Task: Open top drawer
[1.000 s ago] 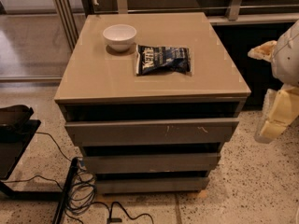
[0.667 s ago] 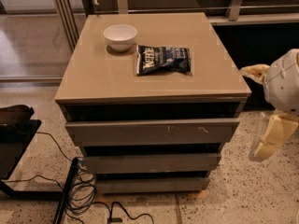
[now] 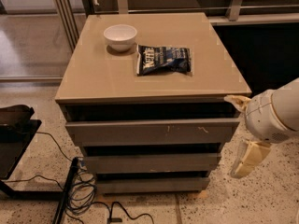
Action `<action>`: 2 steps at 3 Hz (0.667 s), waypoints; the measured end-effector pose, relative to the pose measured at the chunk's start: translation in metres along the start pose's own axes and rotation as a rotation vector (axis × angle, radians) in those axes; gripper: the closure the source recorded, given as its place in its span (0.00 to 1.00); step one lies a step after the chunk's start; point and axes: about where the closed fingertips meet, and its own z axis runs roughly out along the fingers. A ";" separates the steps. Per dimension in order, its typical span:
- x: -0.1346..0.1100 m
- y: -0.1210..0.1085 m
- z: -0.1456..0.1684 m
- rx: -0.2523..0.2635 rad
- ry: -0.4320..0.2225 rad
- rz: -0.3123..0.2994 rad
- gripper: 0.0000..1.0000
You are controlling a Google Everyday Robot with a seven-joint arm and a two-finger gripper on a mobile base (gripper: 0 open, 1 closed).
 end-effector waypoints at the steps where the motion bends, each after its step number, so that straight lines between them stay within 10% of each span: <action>1: 0.000 0.000 0.000 0.000 0.000 0.000 0.00; 2: -0.006 0.001 0.022 -0.031 -0.040 -0.011 0.00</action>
Offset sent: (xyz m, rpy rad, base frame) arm 0.0132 0.0290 -0.0422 0.0901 0.0455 0.0719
